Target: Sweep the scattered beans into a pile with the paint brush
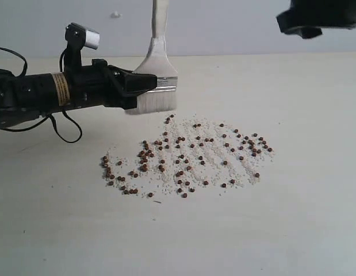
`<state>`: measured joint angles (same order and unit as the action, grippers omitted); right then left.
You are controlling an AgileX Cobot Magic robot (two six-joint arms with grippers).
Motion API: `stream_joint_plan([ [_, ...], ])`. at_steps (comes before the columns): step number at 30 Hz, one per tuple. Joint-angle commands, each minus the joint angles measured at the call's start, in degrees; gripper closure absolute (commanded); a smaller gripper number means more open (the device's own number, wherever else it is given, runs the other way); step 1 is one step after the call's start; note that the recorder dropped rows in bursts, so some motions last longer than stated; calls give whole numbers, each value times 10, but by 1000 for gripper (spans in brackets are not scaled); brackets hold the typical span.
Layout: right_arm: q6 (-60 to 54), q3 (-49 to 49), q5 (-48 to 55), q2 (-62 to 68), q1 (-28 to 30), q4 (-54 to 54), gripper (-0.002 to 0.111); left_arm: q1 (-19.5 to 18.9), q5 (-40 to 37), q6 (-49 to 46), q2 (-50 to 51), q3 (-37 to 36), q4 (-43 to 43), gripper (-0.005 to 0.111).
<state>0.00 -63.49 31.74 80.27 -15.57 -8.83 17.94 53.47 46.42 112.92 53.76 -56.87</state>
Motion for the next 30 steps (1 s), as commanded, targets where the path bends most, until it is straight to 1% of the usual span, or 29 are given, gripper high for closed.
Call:
stream_joint_plan([
  [1,145,-38,139,35,4,-198,52,-1,9,7,-2,4,4,107],
  [2,149,-38,138,36,4,-210,54,-1,9,7,-2,4,4,107],
  [4,155,-27,96,36,4,-223,59,-1,11,11,-2,4,1,107],
  [7,214,-6,22,32,13,-283,66,-3,12,25,-2,4,-12,107],
  [9,292,10,-26,30,28,-345,67,-7,20,43,-2,4,-26,107],
  [11,369,32,-70,29,45,-403,67,-16,45,64,-2,6,-52,107],
  [14,479,68,-152,29,67,-474,67,-45,106,129,-2,34,-143,107],
  [16,526,92,-224,29,80,-496,67,-71,137,179,-2,58,-215,107],
  [18,557,113,-323,29,91,-500,67,-91,165,224,-2,76,-277,107],
  [20,573,131,-432,29,101,-495,67,-112,165,229,-2,82,-309,107],
  [21,581,136,-491,30,104,-495,67,-117,165,232,-2,82,-318,107],
  [25,636,142,-649,47,104,-523,67,-123,165,240,12,82,-353,107],
  [30,661,142,-839,101,104,-571,67,-123,165,229,45,82,-353,107],
])
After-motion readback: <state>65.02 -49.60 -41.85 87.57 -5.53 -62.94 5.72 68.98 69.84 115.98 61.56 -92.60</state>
